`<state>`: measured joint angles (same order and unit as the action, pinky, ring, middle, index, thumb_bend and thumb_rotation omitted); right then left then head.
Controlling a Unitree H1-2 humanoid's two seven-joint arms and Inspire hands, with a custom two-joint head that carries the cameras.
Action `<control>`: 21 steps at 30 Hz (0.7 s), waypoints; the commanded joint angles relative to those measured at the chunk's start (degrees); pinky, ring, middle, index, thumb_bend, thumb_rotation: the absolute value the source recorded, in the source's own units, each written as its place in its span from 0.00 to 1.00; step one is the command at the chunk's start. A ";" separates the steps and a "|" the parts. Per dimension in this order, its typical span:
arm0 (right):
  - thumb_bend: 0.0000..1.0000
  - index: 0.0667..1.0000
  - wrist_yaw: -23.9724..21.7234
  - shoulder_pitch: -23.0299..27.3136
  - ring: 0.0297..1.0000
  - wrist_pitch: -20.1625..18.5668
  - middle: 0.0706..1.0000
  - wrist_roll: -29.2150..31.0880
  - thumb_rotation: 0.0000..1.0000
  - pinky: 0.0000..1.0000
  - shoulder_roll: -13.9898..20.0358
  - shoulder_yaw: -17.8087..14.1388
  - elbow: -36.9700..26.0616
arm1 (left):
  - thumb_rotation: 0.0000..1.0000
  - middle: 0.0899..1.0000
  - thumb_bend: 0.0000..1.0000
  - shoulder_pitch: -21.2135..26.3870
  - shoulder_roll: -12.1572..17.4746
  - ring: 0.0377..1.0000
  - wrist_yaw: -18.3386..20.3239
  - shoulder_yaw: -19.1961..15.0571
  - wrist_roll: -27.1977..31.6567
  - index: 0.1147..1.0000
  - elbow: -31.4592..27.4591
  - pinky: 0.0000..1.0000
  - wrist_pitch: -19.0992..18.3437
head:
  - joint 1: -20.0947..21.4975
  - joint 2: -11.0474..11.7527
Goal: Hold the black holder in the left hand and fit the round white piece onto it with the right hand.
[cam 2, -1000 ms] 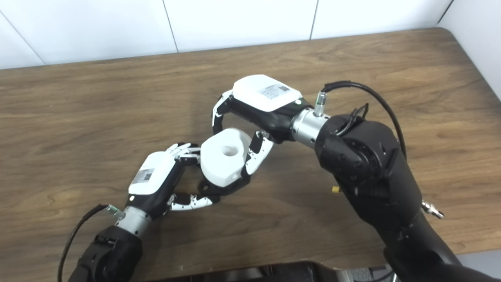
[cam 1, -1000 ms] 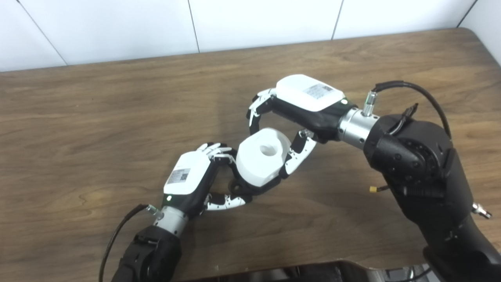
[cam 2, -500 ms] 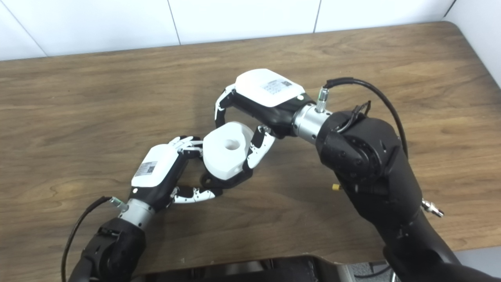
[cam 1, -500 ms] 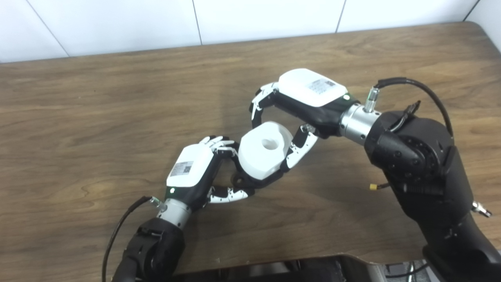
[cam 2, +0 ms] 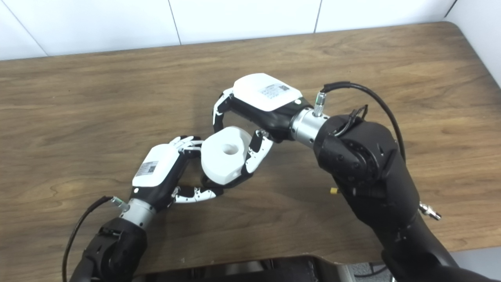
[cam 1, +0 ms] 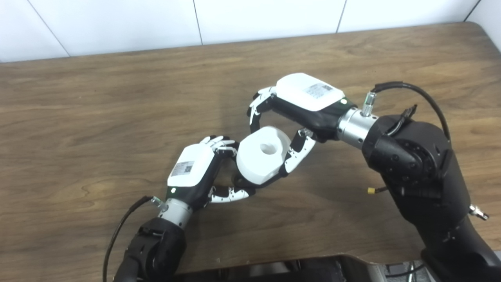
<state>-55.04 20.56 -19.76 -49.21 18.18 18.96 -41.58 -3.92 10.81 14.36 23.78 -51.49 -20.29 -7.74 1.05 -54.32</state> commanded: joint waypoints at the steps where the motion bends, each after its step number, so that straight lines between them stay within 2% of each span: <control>1: 0.53 0.44 1.38 0.89 0.86 1.35 0.76 -0.14 0.14 0.74 -0.69 -0.09 -1.03 | 0.05 0.79 0.52 -0.19 0.03 0.88 2.86 0.89 -0.70 0.42 0.30 0.93 -1.11 | -0.09 -0.09; 21: 0.53 0.45 2.76 -0.60 0.86 5.28 0.75 -2.58 0.14 0.75 -2.36 1.91 0.57 | 0.05 0.79 0.52 -0.18 -0.20 0.88 2.83 1.00 -0.95 0.42 0.23 0.93 -1.19 | -0.42 -0.27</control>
<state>-53.73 19.17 -15.78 -51.56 16.12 21.07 -40.90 -3.69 10.60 15.02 23.97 -51.83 -20.46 -8.08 0.62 -54.58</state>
